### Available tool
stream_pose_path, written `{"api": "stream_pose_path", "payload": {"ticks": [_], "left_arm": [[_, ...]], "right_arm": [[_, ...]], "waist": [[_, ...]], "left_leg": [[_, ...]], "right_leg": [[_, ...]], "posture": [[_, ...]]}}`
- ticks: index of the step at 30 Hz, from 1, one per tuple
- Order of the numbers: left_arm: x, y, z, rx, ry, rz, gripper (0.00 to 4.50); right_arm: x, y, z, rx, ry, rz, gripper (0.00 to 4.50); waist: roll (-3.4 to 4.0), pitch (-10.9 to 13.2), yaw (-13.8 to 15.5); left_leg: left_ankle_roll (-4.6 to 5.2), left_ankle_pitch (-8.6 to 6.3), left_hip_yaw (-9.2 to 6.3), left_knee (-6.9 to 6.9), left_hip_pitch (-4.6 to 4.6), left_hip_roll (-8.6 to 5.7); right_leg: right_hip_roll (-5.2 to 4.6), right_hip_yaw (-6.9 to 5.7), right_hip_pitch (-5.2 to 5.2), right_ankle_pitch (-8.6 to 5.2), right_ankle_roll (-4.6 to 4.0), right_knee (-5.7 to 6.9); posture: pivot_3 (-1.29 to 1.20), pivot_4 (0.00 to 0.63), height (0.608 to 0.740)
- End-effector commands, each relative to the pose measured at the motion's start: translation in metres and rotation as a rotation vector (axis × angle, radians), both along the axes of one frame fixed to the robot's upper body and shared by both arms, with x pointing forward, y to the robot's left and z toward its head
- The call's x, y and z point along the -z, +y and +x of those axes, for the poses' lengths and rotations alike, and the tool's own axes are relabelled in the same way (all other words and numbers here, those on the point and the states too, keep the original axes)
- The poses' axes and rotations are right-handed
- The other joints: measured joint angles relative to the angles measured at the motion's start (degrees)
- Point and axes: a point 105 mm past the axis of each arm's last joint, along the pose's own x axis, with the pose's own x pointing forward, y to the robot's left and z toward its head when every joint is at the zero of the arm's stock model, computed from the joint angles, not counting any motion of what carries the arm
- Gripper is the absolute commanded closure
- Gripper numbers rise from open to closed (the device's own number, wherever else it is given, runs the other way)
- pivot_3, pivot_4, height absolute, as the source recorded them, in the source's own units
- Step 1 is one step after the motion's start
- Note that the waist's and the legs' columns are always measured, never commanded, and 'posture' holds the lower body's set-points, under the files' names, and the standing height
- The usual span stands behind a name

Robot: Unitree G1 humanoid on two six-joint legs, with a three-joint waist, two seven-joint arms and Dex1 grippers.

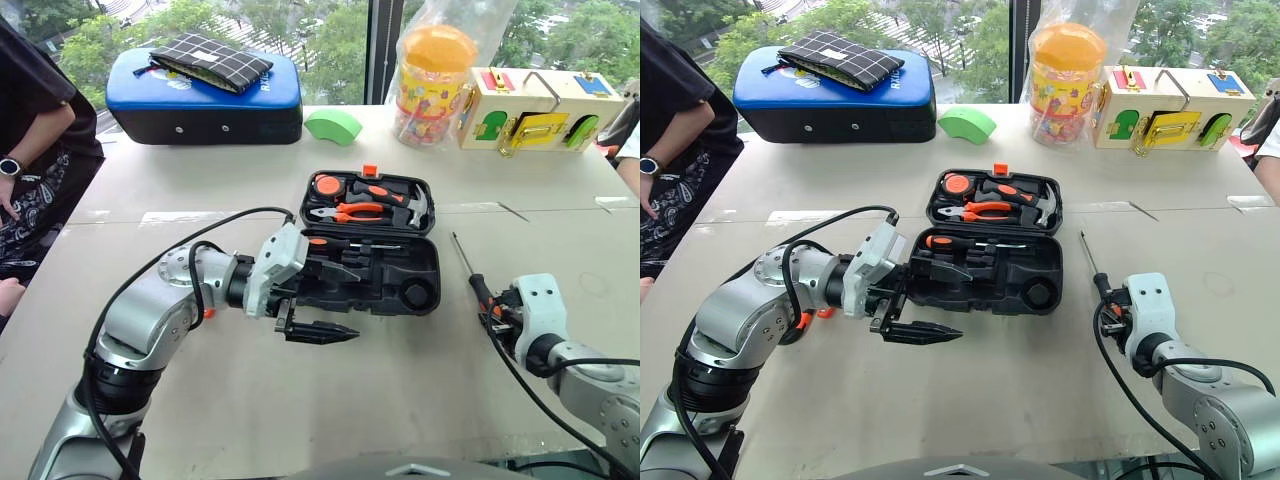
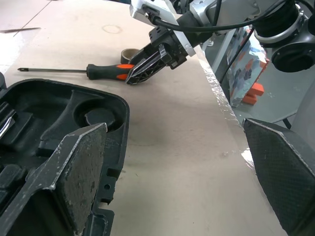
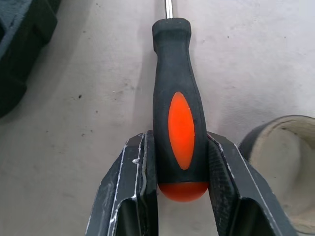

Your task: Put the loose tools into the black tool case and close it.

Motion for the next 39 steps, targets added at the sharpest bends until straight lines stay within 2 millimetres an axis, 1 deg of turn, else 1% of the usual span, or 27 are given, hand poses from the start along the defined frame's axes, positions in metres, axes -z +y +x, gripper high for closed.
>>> {"api": "stream_pose_path", "payload": {"ticks": [1,2,3,4,5,6,7,9,12,16,17,19,22,24,28,32,35,39], "left_arm": [[-0.010,-0.001,0.001,-0.024,-0.048,-0.035,0.00],[-0.012,-0.001,0.006,-0.065,-0.070,-0.060,0.00],[-0.014,-0.001,0.006,-0.073,-0.058,-0.113,0.00],[-0.014,0.000,0.007,-0.097,-0.059,-0.125,0.00],[-0.017,0.001,0.009,-0.121,-0.055,-0.148,0.00],[-0.020,0.003,0.010,-0.139,-0.043,-0.168,0.00],[-0.023,0.007,0.012,-0.175,-0.044,-0.189,0.00],[-0.022,0.018,0.012,-0.240,-0.035,-0.208,0.00],[-0.016,0.039,0.000,-0.320,-0.021,-0.198,0.00],[-0.012,0.061,-0.011,-0.383,-0.002,-0.177,0.00],[-0.008,0.066,-0.017,-0.413,-0.014,-0.153,0.00],[-0.006,0.074,-0.021,-0.449,-0.031,-0.127,0.00],[-0.005,0.080,-0.026,-0.486,-0.050,-0.107,0.00],[-0.005,0.083,-0.028,-0.494,-0.057,-0.100,0.00],[-0.003,0.088,-0.032,-0.488,-0.060,-0.083,0.00],[0.000,0.091,-0.037,-0.465,-0.067,-0.055,0.00],[0.001,0.094,-0.037,-0.463,-0.072,-0.046,0.00],[0.005,0.098,-0.036,-0.469,-0.076,-0.044,0.00]], "right_arm": [[-0.034,-0.013,0.009,-0.007,-0.148,-0.041,3.76],[-0.047,-0.015,0.015,-0.033,-0.199,-0.061,3.76],[-0.059,-0.017,0.022,-0.055,-0.241,-0.091,3.76],[-0.078,-0.013,0.030,-0.131,-0.315,-0.124,3.76],[-0.094,-0.006,0.038,-0.206,-0.377,-0.112,3.76],[-0.106,0.000,0.044,-0.270,-0.420,-0.107,3.76],[-0.115,0.007,0.050,-0.348,-0.451,-0.124,3.76],[-0.121,0.020,0.059,-0.519,-0.464,-0.190,3.76],[-0.117,0.038,0.071,-0.771,-0.452,-0.272,3.76],[-0.106,0.050,0.090,-0.955,-0.419,-0.330,3.76],[-0.096,0.051,0.094,-1.040,-0.380,-0.367,3.76],[-0.083,0.055,0.100,-1.146,-0.333,-0.411,3.76],[-0.069,0.067,0.101,-1.279,-0.288,-0.397,3.76],[-0.062,0.071,0.104,-1.314,-0.263,-0.391,3.76],[-0.049,0.069,0.113,-1.310,-0.217,-0.399,3.76],[-0.043,0.069,0.120,-1.312,-0.189,-0.403,3.76],[-0.037,0.068,0.119,-1.332,-0.148,-0.396,3.76],[-0.032,0.070,0.111,-1.357,-0.079,-0.338,3.76]], "waist": [[0.02,0.02,-0.03],[0.03,0.02,-0.07],[0.12,0.07,-0.09],[0.22,0.13,-0.26],[0.24,0.15,-0.38],[0.19,0.17,-0.53],[0.17,0.19,-0.57],[0.08,0.13,-0.29],[-0.12,0.09,-0.33],[-0.17,0.28,0.04],[-0.14,0.31,-0.09],[-0.14,0.31,-0.29],[-0.19,0.35,-0.12],[-0.18,0.36,-0.03],[-0.16,0.38,-0.18],[-0.16,0.37,-0.12],[-0.12,0.39,-0.04],[-0.14,0.38,-0.04]], "left_leg": [[0.00,0.00,0.02,0.01,0.00,0.00],[0.00,0.00,0.02,0.01,0.00,0.00],[0.00,0.00,0.02,0.01,0.00,0.00],[0.00,0.00,0.03,0.01,0.02,0.00],[0.01,0.00,0.08,0.02,0.03,0.00],[0.01,0.00,0.12,0.03,0.03,0.00],[0.02,0.00,0.13,0.03,0.06,0.02],[0.02,0.01,0.05,-0.04,0.07,0.04],[0.10,0.07,0.04,-0.19,0.10,0.04],[0.14,0.10,0.03,-0.15,0.06,0.04],[0.13,0.10,0.00,-0.08,0.05,0.04],[-0.10,-0.04,0.02,-0.07,0.04,0.04],[-0.12,-0.06,-0.01,-0.05,0.10,0.04],[-0.13,-0.05,-0.04,-0.04,0.09,0.04],[-0.13,-0.06,-0.05,-0.04,0.09,0.04],[-0.14,-0.06,-0.06,-0.06,0.11,0.04],[-0.15,-0.06,-0.06,-0.06,0.11,0.04],[-0.15,-0.06,-0.06,-0.06,0.11,0.03]], "right_leg": [[0.00,0.01,0.00,-0.01,0.00,-0.01],[0.00,0.01,0.00,-0.01,0.01,-0.01],[0.00,0.01,0.00,-0.01,0.02,-0.01],[0.00,0.02,0.00,-0.01,0.03,-0.01],[0.00,0.07,-0.01,-0.01,0.03,-0.01],[0.00,0.08,-0.03,-0.01,0.04,-0.01],[0.01,0.06,-0.02,0.01,0.07,-0.01],[0.02,-0.06,-0.02,0.04,0.12,-0.01],[0.02,-0.10,-0.02,0.06,0.09,-0.04],[0.01,-0.11,-0.02,0.09,0.05,-0.07],[-0.01,-0.15,0.00,0.09,0.05,-0.07],[-0.02,-0.13,0.03,0.08,0.04,-0.19],[-0.03,-0.19,0.14,-0.02,-0.12,-0.29],[-0.05,-0.21,0.14,-0.01,-0.14,-0.27],[-0.08,-0.22,0.15,0.02,-0.15,-0.25],[-0.07,-0.28,0.15,0.03,-0.15,-0.24],[-0.08,-0.28,0.15,0.02,-0.16,-0.24],[-0.09,-0.28,0.16,0.01,-0.16,-0.24]], "posture": [[0.00,0.150,0.740],[0.00,0.150,0.740],[0.00,0.150,0.740],[0.00,0.150,0.740],[0.00,0.150,0.740],[0.00,0.150,0.740],[0.00,0.150,0.740],[0.00,0.150,0.740],[0.00,0.150,0.740],[0.00,0.150,0.740],[0.00,0.150,0.740],[0.00,0.150,0.740],[0.00,0.150,0.740],[0.00,0.150,0.740],[0.00,0.150,0.740],[0.00,0.150,0.740],[0.00,0.150,0.740],[0.00,0.150,0.740]]}}
